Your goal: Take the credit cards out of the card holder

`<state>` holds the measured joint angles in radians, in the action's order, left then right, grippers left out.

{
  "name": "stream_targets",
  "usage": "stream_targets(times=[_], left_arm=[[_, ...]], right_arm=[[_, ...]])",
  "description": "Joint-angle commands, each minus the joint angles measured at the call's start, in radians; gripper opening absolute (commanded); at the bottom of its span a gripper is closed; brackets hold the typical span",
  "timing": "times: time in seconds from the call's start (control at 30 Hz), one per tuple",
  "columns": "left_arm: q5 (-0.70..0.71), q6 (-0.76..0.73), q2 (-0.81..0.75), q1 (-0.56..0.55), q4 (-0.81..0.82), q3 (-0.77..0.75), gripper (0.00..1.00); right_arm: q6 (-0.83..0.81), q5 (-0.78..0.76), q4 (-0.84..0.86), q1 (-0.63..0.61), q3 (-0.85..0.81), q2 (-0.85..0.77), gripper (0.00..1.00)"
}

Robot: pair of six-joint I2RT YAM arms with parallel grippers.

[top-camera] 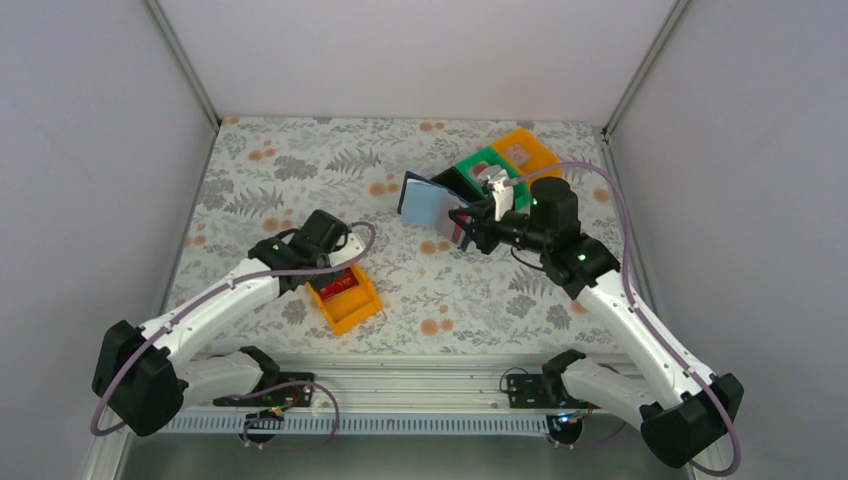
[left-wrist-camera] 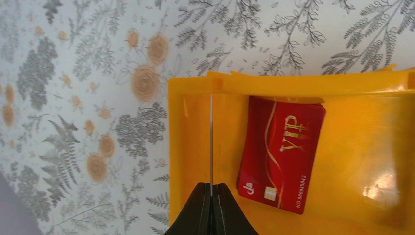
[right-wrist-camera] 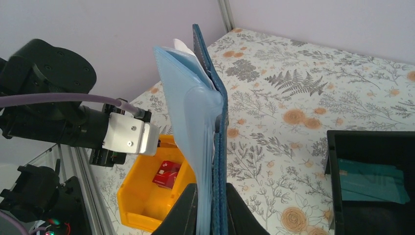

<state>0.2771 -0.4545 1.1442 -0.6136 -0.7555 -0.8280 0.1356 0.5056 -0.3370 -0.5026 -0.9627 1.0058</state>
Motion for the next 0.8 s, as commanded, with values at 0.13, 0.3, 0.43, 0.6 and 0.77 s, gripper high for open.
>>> stream_targets(times=[0.13,0.3,0.43,0.6,0.77], left_arm=[[-0.030,0.063,0.111,-0.051,0.011,0.037,0.02],[0.029,0.095,0.129,-0.056,0.024,0.044,0.02],[0.104,0.065,0.133,-0.074,0.063,0.097,0.02],[0.103,0.065,0.149,-0.103,0.068,0.097,0.03],[0.087,0.071,0.158,-0.110,0.063,0.082,0.02]], right_arm=[[0.011,-0.013,0.000,0.003,0.023,-0.009,0.04],[0.008,0.008,0.007,0.003,0.037,-0.007,0.04],[0.001,0.005,0.016,0.003,0.048,-0.020,0.04],[-0.006,0.010,0.011,0.003,0.044,-0.014,0.04],[-0.008,0.014,0.010,0.003,0.046,-0.010,0.04]])
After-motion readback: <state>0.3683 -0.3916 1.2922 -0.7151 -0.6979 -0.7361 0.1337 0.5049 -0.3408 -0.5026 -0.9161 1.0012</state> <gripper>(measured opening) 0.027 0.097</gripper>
